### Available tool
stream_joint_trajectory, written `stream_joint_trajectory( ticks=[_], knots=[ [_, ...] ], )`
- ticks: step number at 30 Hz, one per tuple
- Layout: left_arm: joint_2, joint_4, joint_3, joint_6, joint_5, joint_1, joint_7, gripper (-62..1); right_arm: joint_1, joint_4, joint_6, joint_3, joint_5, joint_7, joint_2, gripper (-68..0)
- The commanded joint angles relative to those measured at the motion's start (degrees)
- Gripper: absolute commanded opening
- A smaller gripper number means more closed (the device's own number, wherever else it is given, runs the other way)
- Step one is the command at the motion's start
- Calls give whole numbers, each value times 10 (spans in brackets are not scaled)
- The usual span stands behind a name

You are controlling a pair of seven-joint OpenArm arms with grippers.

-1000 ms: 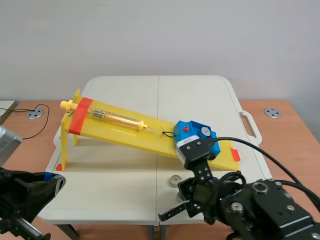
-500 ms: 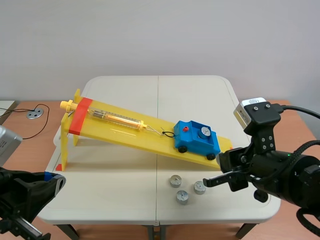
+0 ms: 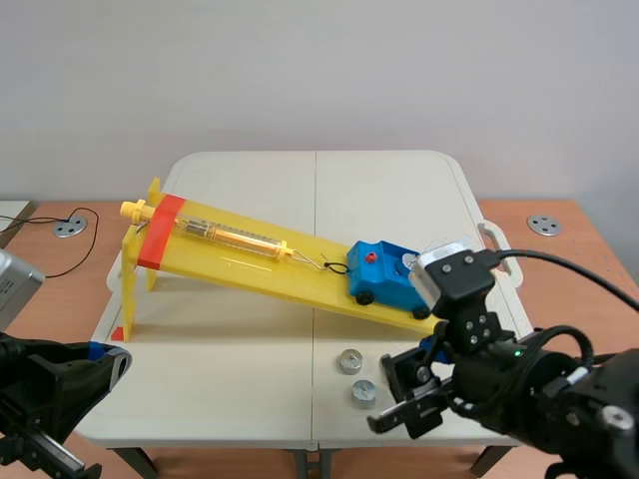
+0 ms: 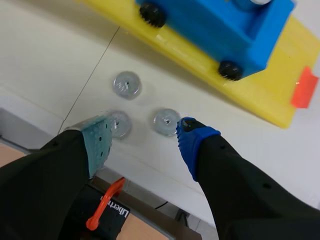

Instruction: Place the four metal weights on the blue cart on the ramp.

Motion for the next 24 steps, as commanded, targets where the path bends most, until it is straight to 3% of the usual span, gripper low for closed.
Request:
stream_joint_trajectory(
  ticks=[1,11,17,24],
  knots=[
    [4,28,-7,-16,-42,-11,-55,-580,34,4,-4,-17,-16,80,-12,-376],
    [4,28,-7,-16,-42,-11,-55,-580,81,-76,-62,-81,-83,123,-45,-376],
    [4,28,-7,-16,-42,-11,-55,-580,95,-105,-91,-96,-92,130,-61,-377],
    [4,28,-7,-16,-42,-11,-55,-580,116,-153,-94,-100,-94,140,-76,-399]
  ],
)
